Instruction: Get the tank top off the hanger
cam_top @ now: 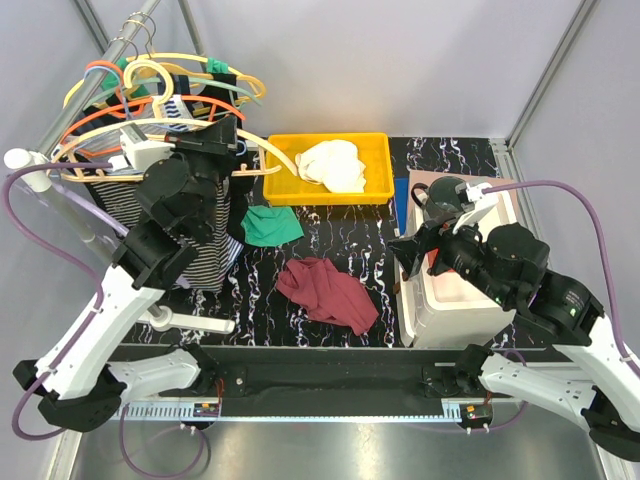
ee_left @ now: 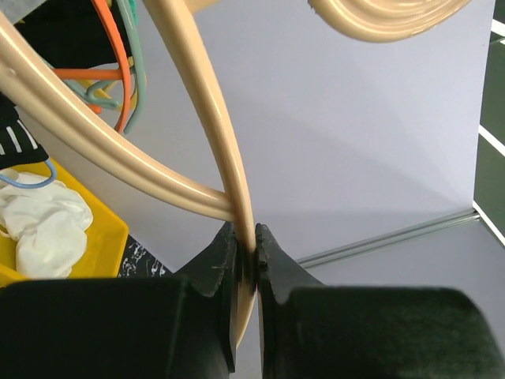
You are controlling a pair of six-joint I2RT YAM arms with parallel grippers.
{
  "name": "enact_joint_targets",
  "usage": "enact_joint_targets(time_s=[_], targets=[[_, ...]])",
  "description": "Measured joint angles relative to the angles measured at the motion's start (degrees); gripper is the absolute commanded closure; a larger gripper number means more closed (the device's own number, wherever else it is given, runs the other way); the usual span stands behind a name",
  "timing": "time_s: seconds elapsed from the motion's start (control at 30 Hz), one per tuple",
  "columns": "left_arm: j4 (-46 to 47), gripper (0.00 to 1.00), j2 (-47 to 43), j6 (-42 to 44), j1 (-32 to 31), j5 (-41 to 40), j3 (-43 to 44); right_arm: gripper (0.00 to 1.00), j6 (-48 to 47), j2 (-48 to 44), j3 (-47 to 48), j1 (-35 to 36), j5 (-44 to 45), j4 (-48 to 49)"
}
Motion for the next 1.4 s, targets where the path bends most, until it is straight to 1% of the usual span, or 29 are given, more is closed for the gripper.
enact_joint_targets(time_s=[0.2, 0.4, 0.6, 0.7, 0.93, 1.2, 1.33, 1.4], targets=[[0.0, 1.00, 0.0, -2.4, 6.4, 6.4, 0.0, 0.13, 0.0, 0.5, 0.3, 0.0, 0.8, 0.0], [0.1, 1.00, 0.0, -4.7, 14.0, 15.0, -0.1, 0.13, 0.0, 0.2, 0.3, 0.0, 0.9, 0.0], [0.9, 1.00, 0.0, -6.8, 19.0, 22.5, -1.5, 0.13, 0.0, 0.1, 0.3, 0.0, 0.8, 0.0], [0.5, 1.00, -0.3, -7.6, 20.7, 24.5, -3.1, 0.12, 0.0, 0.1, 0.3, 0.0, 0.8, 0.0], [0.3, 1.00, -3.5, -8.1, 23.3, 25.8, -5.2, 0.12, -0.1, 0.2, 0.3, 0.0, 0.8, 0.0], [0.8, 1.00, -7.2, -8.5, 24.0, 23.4, -5.1, 0.12, 0.0, 0.3, 0.3, 0.0, 0.7, 0.0], [-2.6, 1.00, -6.4, -10.4, 24.0, 20.1, -3.0, 0.12, -0.1, 1.0, 0.5, 0.0, 0.7, 0.0], [-5.7, 1.00, -5.3, -11.9, 24.0, 18.5, -0.4, 0.12, -0.2, 1.5, 0.6, 0.0, 0.7, 0.0]])
